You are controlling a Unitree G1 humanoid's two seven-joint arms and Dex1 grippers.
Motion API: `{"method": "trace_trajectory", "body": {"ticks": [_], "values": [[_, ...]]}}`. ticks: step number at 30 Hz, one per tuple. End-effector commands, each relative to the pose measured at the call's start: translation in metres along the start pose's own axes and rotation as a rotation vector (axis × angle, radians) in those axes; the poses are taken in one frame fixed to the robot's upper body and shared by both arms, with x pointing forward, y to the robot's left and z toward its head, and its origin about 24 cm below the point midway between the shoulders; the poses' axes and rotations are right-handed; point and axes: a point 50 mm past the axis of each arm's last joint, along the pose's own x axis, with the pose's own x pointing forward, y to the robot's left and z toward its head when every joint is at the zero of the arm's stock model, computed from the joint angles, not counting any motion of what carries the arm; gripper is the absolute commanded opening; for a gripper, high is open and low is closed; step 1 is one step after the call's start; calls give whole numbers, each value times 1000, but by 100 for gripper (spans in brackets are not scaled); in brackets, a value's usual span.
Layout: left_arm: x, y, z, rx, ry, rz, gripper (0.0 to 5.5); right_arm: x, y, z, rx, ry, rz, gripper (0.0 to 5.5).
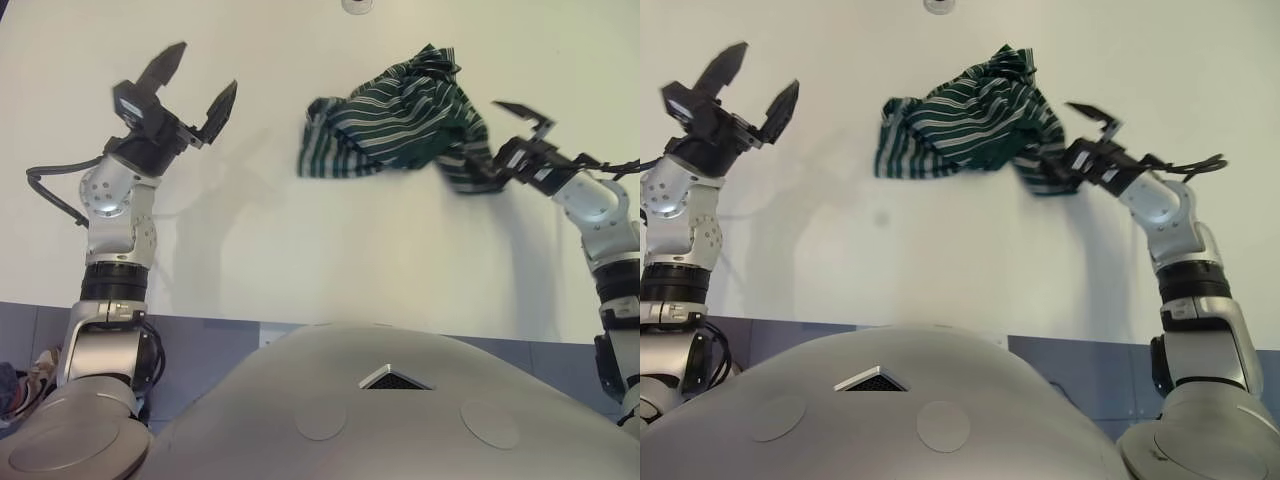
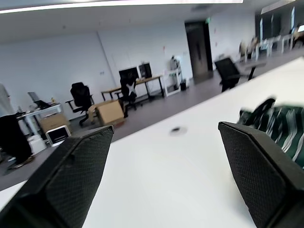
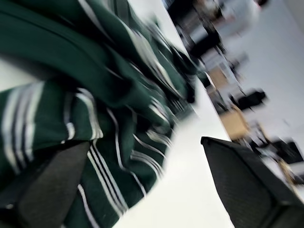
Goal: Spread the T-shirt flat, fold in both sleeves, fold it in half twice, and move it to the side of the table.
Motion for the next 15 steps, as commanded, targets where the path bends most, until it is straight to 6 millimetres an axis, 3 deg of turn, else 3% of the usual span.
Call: {"method": "trace_trajectory", "body": {"ticks": [1, 6, 9, 13, 15], "values": [[4, -15, 10, -115, -57, -48, 405, 12, 26, 16, 33, -92, 158, 437], [16, -38, -1, -131, -46, -109, 405, 34, 56, 29, 50, -162, 305, 437], [20, -45, -10, -75, -14, -122, 405, 34, 56, 26, 51, -152, 304, 437], [29, -30, -65, 322, 409, -45, 405, 26, 49, 25, 45, -152, 278, 437], [31, -19, -82, 467, 543, -20, 405, 25, 50, 29, 40, -183, 290, 437]]}}
